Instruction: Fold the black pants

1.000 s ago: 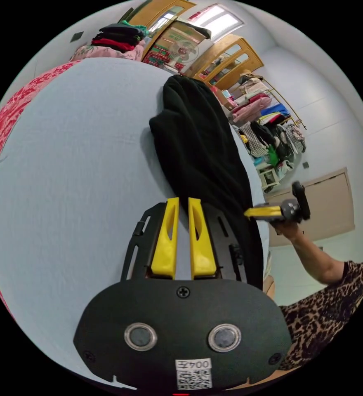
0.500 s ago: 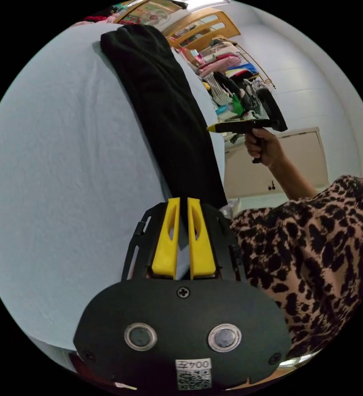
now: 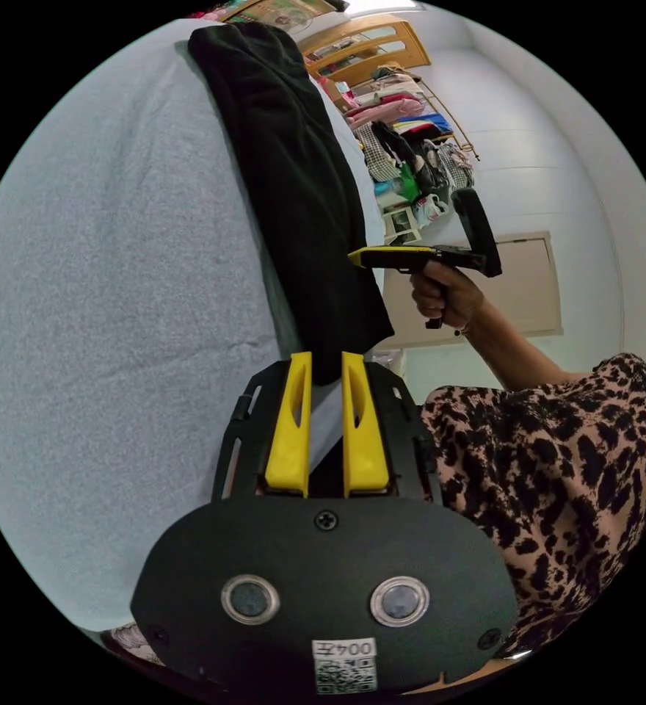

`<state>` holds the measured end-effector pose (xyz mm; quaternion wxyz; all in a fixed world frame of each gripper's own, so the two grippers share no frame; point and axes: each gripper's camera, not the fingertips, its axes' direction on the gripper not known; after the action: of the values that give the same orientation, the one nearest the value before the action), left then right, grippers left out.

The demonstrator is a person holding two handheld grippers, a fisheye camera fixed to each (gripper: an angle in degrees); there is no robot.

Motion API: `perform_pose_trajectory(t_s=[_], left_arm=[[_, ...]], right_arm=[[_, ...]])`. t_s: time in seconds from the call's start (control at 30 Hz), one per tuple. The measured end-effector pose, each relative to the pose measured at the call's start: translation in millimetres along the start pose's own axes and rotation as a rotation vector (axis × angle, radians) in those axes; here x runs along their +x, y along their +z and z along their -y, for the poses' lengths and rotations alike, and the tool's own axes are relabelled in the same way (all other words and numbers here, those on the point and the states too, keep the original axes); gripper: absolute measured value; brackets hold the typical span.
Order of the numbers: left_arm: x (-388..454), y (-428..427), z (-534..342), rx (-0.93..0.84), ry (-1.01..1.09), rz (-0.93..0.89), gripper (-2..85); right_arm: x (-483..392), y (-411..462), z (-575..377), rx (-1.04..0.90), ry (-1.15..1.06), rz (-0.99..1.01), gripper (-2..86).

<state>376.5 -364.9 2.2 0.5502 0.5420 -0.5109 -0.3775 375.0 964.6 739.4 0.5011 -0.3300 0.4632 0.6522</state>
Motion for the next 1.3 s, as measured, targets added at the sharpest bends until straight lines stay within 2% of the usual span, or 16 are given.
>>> perform_pose_trajectory(t_s=[0.07, 0.17, 0.3, 0.47, 0.83, 0.97, 1.03, 1.1, 1.17, 1.2, 1.3], left_arm=[[-1, -1, -5, 0.014, -0.013, -0.001, 7.3], [-1, -10, -14, 0.083, -0.033, 0.002, 7.5], [-3, -9, -26, 0.115, -0.081, 0.019, 7.6], [-2, -1, -37, 0.123, -0.129, 0.022, 7.4], [2, -5, -48, 0.156, -0.176, 0.057, 4.8], [1, -8, -53, 0.168, -0.193, 0.052, 3.7], [11, -22, -56, 0.206, -0.226, -0.008, 3.4], [45, -45, -61, 0.306, -0.158, -0.034, 3.2], [69, -50, -65, 0.289, -0.083, 0.073, 3.2], [64, -39, -69, 0.249, -0.094, 0.100, 3.2], [26, -4, -87, 0.216, -0.234, 0.033, 3.3]], right_arm=[[15, -8, -12, -0.013, -0.037, 0.100, 1.1], [51, -13, -52, 0.063, -0.011, 0.268, 7.0], [97, 14, -104, 0.138, 0.062, 0.466, 8.4], [106, 52, -126, 0.158, 0.061, 0.536, 8.3], [112, 88, -137, 0.145, 0.073, 0.444, 8.1], [106, 98, -129, 0.118, 0.029, 0.413, 4.8], [101, 78, -129, 0.145, -0.006, 0.393, 4.5], [87, 18, -148, 0.300, -0.096, 0.292, 4.2], [82, 4, -156, 0.325, -0.163, 0.180, 4.0], [89, 22, -153, 0.256, -0.152, 0.211, 4.0], [109, 89, -147, 0.091, -0.063, 0.249, 4.2]])
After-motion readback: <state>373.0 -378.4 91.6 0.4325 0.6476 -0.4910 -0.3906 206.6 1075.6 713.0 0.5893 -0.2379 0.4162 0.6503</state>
